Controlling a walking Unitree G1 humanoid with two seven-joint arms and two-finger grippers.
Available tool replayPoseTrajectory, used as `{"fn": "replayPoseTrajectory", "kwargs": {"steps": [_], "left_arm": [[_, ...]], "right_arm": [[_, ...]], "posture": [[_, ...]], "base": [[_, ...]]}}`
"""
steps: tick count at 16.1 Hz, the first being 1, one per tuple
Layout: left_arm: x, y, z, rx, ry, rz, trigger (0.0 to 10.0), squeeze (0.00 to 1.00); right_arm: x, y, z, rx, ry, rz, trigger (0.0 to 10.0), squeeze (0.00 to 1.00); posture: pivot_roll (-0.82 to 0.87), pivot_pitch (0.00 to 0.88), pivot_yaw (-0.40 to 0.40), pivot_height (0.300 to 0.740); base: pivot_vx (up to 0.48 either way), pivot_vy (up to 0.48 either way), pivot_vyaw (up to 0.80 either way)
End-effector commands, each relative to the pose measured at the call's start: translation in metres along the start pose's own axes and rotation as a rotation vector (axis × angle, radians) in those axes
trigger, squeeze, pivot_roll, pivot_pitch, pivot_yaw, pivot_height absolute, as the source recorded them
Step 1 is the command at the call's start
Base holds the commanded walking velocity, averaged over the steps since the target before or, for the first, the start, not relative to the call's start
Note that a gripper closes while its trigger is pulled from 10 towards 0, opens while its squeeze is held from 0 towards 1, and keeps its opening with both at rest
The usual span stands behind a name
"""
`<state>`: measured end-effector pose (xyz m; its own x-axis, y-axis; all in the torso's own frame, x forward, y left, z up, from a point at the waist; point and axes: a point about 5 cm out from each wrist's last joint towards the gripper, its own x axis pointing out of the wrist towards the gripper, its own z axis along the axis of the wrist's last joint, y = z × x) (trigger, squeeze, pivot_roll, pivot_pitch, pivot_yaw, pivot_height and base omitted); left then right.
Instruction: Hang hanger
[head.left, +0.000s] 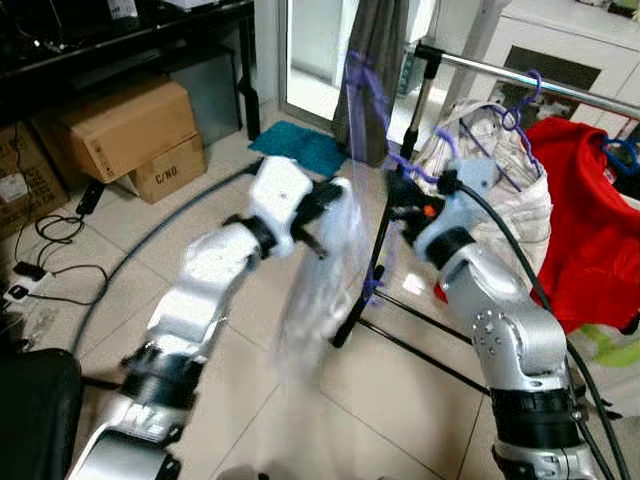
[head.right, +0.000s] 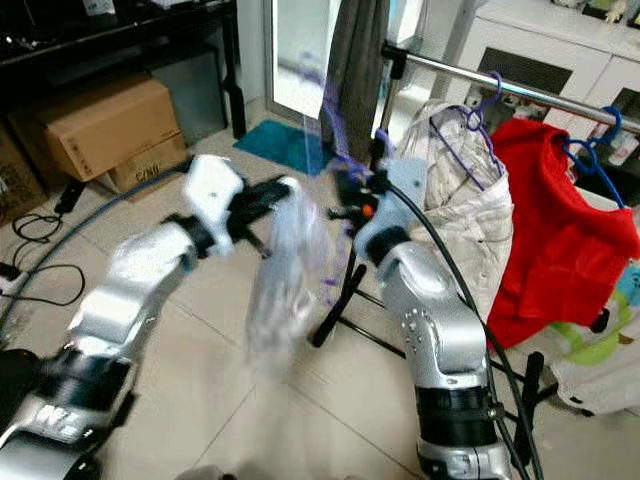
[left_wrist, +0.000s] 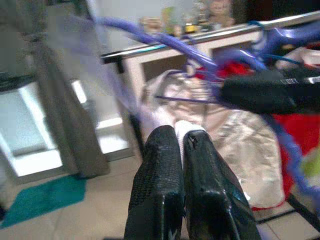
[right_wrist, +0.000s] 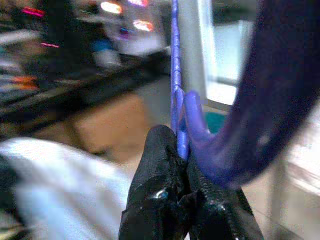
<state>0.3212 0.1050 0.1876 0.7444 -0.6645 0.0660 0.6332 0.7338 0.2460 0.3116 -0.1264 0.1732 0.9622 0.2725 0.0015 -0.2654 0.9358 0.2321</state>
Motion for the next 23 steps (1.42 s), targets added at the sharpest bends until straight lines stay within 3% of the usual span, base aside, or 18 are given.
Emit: {"fn": "replayPoseTrajectory", "kwargs": {"steps": [1, 2, 3, 4, 5, 6, 8, 12, 14, 15, 16, 17, 18, 20, 21, 23], "left_arm": [[-0.012, 0.009, -0.001, -0.022, 0.014, 0.070, 0.0, 0.00], [-0.029, 0.019, -0.011, -0.030, 0.068, 0.159, 0.2, 0.00], [-0.045, 0.029, -0.023, -0.026, 0.126, 0.260, 4.3, 0.00], [-0.051, 0.033, -0.027, -0.024, 0.147, 0.302, 4.3, 0.00], [-0.058, 0.037, -0.031, -0.043, 0.159, 0.362, 8.7, 0.00], [-0.069, 0.041, -0.038, -0.064, 0.180, 0.453, 10.0, 0.00], [-0.082, 0.032, -0.047, -0.150, 0.188, 0.528, 10.0, 0.00], [-0.083, 0.026, -0.048, -0.120, 0.183, 0.566, 10.0, 0.00], [-0.078, 0.020, -0.044, -0.100, 0.160, 0.566, 10.0, 0.00], [-0.078, 0.019, -0.044, -0.098, 0.156, 0.565, 10.0, 0.00], [-0.077, 0.017, -0.043, -0.102, 0.150, 0.560, 10.0, 0.00], [-0.076, 0.016, -0.043, -0.105, 0.148, 0.558, 10.0, 0.00], [-0.074, 0.016, -0.042, -0.107, 0.145, 0.557, 10.0, 0.00], [-0.073, 0.016, -0.041, -0.105, 0.144, 0.556, 10.0, 0.00], [-0.072, 0.016, -0.042, -0.100, 0.147, 0.550, 10.0, 0.00], [-0.071, 0.016, -0.042, -0.097, 0.147, 0.545, 10.0, 0.00]], "right_arm": [[-0.006, -0.023, -0.011, -0.046, 0.054, -0.144, 1.3, 0.00], [-0.015, -0.037, -0.025, -0.092, 0.141, -0.220, 10.0, 0.00], [-0.023, -0.041, -0.031, -0.116, 0.173, -0.226, 10.0, 0.00], [-0.025, -0.041, -0.031, -0.133, 0.165, -0.221, 10.0, 0.00], [-0.028, -0.044, -0.034, -0.204, 0.188, -0.263, 10.0, 0.00], [-0.033, -0.046, -0.041, -0.278, 0.234, -0.314, 10.0, 0.00], [-0.043, -0.045, -0.044, -0.276, 0.239, -0.343, 10.0, 0.00], [-0.049, -0.039, -0.039, -0.188, 0.171, -0.362, 10.0, 0.00], [-0.043, -0.032, -0.031, -0.393, 0.078, -0.345, 10.0, 0.00], [-0.043, -0.032, -0.029, -0.403, 0.054, -0.372, 10.0, 0.00], [-0.042, -0.033, -0.025, -0.508, -0.004, -0.444, 10.0, 0.00], [-0.042, -0.032, -0.025, -0.527, -0.016, -0.453, 10.0, 0.00], [-0.041, -0.027, -0.028, -0.433, 0.009, -0.385, 10.0, 0.00], [-0.041, -0.023, -0.028, -0.337, 0.008, -0.335, 10.0, 0.00], [-0.041, -0.017, -0.027, -0.235, 0.000, -0.260, 10.0, 0.00], [-0.041, -0.016, -0.029, -0.225, -0.007, -0.268, 10.0, 0.00]], "posture": [[-0.06, 0.000, -0.036, 0.740], [-0.05, 0.000, -0.042, 0.740], [-0.05, 0.000, -0.043, 0.740], [-0.05, 0.000, -0.043, 0.740], [-0.05, 0.002, -0.039, 0.740], [-0.05, 0.014, -0.031, 0.740], [-0.07, 0.026, -0.023, 0.740], [-0.07, 0.030, -0.032, 0.740], [-0.06, 0.033, -0.041, 0.740], [-0.06, 0.033, -0.042, 0.740], [-0.07, 0.031, -0.045, 0.740], [-0.06, 0.031, -0.045, 0.740], [-0.07, 0.028, -0.046, 0.740], [-0.07, 0.027, -0.044, 0.740], [-0.07, 0.025, -0.041, 0.740], [-0.07, 0.023, -0.036, 0.740]], "base": [[0.000, 0.000, 0.00], [0.000, 0.000, 0.00], [0.000, 0.000, 0.00], [0.000, 0.000, 0.00], [0.000, 0.000, 0.00], [0.000, 0.000, -0.77], [0.000, 0.000, -0.79], [0.000, 0.000, -0.80], [0.000, 0.000, -0.80], [0.000, 0.000, -0.80], [0.000, 0.000, -0.80], [0.000, 0.000, -0.80], [0.000, 0.000, -0.80], [0.000, 0.000, -0.80], [0.000, 0.000, -0.80], [0.000, 0.000, -0.80]]}}
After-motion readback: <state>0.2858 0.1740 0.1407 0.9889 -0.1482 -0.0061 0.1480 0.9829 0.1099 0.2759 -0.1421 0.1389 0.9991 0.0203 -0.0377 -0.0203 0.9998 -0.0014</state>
